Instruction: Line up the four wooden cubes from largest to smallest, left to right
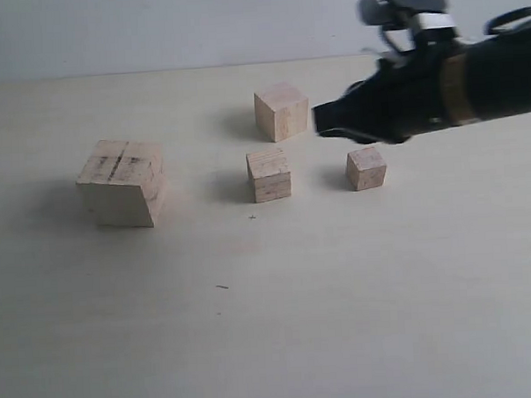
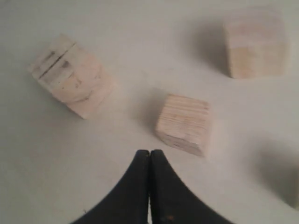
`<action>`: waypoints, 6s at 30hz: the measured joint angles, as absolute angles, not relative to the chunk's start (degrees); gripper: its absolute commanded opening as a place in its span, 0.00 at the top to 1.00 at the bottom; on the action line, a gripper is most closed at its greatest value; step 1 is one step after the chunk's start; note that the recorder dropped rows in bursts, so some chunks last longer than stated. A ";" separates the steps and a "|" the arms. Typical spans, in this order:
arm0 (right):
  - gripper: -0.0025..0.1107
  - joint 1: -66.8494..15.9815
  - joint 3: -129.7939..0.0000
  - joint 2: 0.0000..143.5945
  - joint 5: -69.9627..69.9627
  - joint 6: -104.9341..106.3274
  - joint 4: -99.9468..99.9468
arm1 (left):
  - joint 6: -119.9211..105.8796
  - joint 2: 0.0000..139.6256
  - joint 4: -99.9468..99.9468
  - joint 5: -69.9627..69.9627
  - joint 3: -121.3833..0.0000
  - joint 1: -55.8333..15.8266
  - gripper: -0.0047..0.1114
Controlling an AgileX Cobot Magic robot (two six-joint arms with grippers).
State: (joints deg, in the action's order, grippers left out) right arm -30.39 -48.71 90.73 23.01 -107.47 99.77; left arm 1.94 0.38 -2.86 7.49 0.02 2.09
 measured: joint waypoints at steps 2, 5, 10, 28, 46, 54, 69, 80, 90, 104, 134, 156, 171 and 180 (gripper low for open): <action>0.95 -35.46 -53.56 95.70 22.33 -106.19 99.77 | 1.94 0.38 -2.86 7.49 0.02 2.09 0.94; 0.77 -41.05 -60.08 101.87 21.58 -104.63 99.77 | 1.94 0.38 -2.86 7.49 0.02 2.09 0.94; 0.38 -47.16 -68.60 109.22 17.95 -99.79 99.77 | 1.94 0.38 -2.86 7.49 0.02 2.09 0.94; 0.05 -51.47 -90.35 129.93 15.45 -85.79 99.98 | 1.94 0.38 -2.86 7.49 0.02 2.09 0.94; 0.98 -51.47 -91.84 132.28 15.05 -73.64 100.22 | 1.94 0.38 -2.86 7.49 0.02 2.09 0.94; 0.98 -48.75 -91.96 120.45 29.37 -73.64 100.37 | 1.94 0.38 -2.86 7.49 0.02 2.09 0.94; 0.98 -41.72 -90.09 131.87 44.54 -69.24 101.53 | 1.94 0.38 -2.86 7.49 0.02 2.09 0.94; 0.98 -42.54 -90.09 133.18 44.30 -68.45 98.98 | 1.94 0.38 -2.86 7.49 0.02 2.09 0.94; 0.98 -43.51 -90.43 134.00 40.12 -68.32 98.77 | 1.94 0.38 -2.86 7.49 0.02 2.09 0.94; 0.42 -44.36 -90.53 134.57 31.41 -73.41 98.29 | 1.94 0.38 -2.86 7.49 0.02 2.09 0.94; 0.05 -44.02 -90.42 132.21 38.94 -70.29 100.01 | 1.94 0.38 -2.86 7.49 0.02 2.09 0.94; 0.15 -16.84 -74.57 97.24 20.83 -91.20 100.21 | 1.94 0.38 -2.86 7.49 0.02 2.09 0.94; 0.16 -16.67 -89.13 110.62 -37.02 5.66 4.63 | 1.94 0.38 -2.86 7.57 0.02 2.09 0.94; 0.16 -28.23 -101.71 122.72 -43.00 17.69 -6.01 | 1.94 0.38 -2.86 7.57 0.02 2.09 0.94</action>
